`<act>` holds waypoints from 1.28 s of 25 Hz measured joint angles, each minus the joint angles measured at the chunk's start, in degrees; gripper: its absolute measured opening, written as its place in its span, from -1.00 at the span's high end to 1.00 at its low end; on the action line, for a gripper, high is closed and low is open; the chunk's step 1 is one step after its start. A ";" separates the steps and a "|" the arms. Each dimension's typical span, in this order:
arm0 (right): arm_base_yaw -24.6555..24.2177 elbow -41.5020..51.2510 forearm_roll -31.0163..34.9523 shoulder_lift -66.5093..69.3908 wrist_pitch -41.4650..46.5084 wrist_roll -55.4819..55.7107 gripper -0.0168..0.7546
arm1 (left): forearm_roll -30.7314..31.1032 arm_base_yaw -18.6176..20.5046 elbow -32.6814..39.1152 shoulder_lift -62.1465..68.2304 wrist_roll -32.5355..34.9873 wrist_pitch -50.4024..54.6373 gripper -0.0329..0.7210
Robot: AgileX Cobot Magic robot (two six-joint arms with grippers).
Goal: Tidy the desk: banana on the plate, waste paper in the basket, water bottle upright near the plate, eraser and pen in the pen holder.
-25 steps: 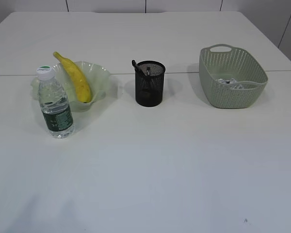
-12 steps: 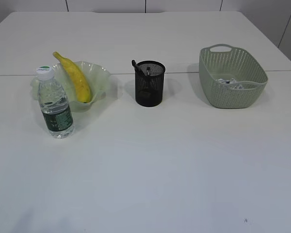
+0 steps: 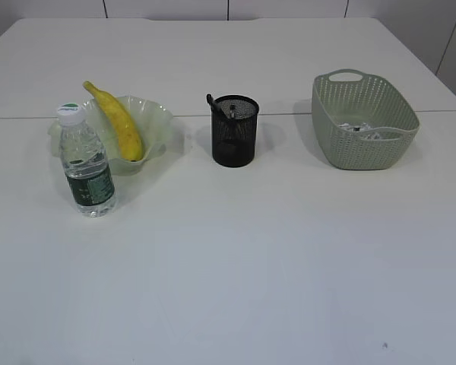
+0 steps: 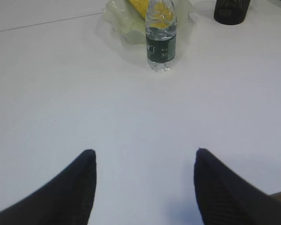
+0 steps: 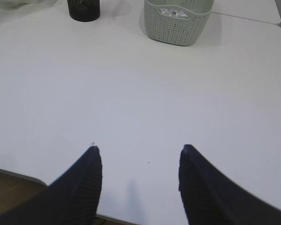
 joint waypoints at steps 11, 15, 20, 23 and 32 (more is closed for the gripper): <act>0.00 0.00 0.00 0.00 0.00 0.00 -0.06 | -0.60 0.00 0.00 0.00 2.26 1.54 -0.32; 0.00 0.00 0.00 0.00 0.00 0.00 -0.06 | -0.60 0.00 0.00 0.00 3.06 1.44 -0.32; 0.00 0.00 0.00 0.00 0.00 0.00 -0.06 | -0.69 0.00 0.51 0.00 4.73 0.52 -0.32; 0.00 0.00 0.00 0.00 0.00 0.00 -0.06 | -0.69 0.00 0.64 0.00 4.93 0.37 -0.32; 0.00 0.00 0.00 0.00 0.00 0.00 -0.06 | -0.81 0.00 0.73 0.00 5.06 0.14 -0.32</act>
